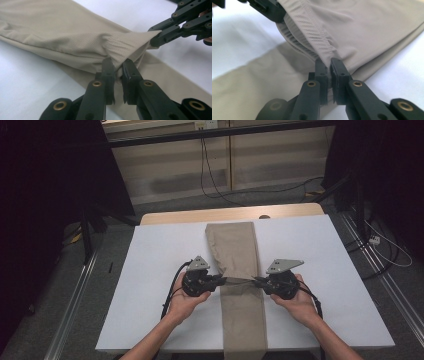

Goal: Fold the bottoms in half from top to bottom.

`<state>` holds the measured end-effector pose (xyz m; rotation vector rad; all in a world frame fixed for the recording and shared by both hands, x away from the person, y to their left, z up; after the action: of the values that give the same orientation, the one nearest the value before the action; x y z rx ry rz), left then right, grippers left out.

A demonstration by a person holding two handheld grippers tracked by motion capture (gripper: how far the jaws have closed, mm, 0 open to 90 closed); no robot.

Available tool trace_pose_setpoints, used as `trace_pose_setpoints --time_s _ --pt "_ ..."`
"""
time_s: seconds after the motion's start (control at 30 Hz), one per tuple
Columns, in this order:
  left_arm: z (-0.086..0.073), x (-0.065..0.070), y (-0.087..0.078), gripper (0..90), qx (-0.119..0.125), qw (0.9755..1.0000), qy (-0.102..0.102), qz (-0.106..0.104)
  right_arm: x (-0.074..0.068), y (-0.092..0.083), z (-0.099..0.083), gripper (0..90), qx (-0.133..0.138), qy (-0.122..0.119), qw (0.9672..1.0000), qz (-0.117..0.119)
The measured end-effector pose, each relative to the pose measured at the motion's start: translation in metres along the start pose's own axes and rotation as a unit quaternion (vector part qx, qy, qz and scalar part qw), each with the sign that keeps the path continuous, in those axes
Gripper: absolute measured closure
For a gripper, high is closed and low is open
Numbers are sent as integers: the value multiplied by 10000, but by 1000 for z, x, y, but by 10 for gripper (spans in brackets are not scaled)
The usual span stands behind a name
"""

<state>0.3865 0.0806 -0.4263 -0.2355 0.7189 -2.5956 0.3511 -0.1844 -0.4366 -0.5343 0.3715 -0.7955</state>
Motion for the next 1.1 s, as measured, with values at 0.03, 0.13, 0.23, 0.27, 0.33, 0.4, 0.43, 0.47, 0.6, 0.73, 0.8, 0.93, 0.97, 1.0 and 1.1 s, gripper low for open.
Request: trace_pose_setpoints --time_s 0.03,0.13,0.23,0.27,0.33,0.4,0.43,0.47,0.6,0.73,0.8,0.93,0.97,1.0,1.1 --pt "1 3 -4 819 33 10000 11 -48 -1 -5 2 849 21 30 10000 55" --pt "1 14 -15 819 41 9999 65 -154 -7 -18 2 849 81 112 9995 278" --pt "-2 28 -25 819 31 9996 96 -261 -14 -28 -2 849 99 146 9990 422" --pt "-4 32 -28 818 65 9995 108 -297 -18 -31 -5 848 88 145 9987 472" --pt "-7 37 -33 818 46 9992 115 -371 -25 -38 -10 849 71 172 9982 565" --pt "-12 45 -38 818 17 9988 155 -456 -33 -43 -15 848 51 152 9978 642" --pt "-13 49 -41 818 -21 9987 199 -472 -37 -46 -18 848 40 136 9976 677" --pt "-15 52 -42 819 -32 9985 237 -487 -41 -49 -21 848 31 133 9974 714" --pt "-23 70 -53 818 -66 9976 293 -629 -55 -60 -31 848 6 83 9965 830" --pt "-31 84 -59 818 -131 9964 311 -774 -67 -69 -39 848 -44 22 9959 909" --pt "-34 89 -62 818 -167 9961 333 -799 -73 -73 -45 848 -61 18 9955 946" --pt "-41 98 -66 818 -217 9952 329 -894 -84 -77 -54 848 -141 -1 9947 1022" --pt "-43 101 -68 818 -230 9948 340 -933 -86 -79 -55 848 -136 -1 9945 1041" --pt "-44 103 -69 818 -224 9943 346 -983 -88 -81 -57 850 -131 3 9941 1079" --pt "-46 110 -73 818 -230 9935 384 -1050 -94 -87 -62 850 -122 18 9937 1116"
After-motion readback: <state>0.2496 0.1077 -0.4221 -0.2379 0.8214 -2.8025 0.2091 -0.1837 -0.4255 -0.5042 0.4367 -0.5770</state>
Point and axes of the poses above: each handheld gripper's, and its own axes: y roughly forward along the jaws, z roughly out of its top, x roughly to its right, the point moved 1 cm from there along y, roughly forward along the jaws, and after that the axes turned 8 degrees about y, right-handed, at the moved point
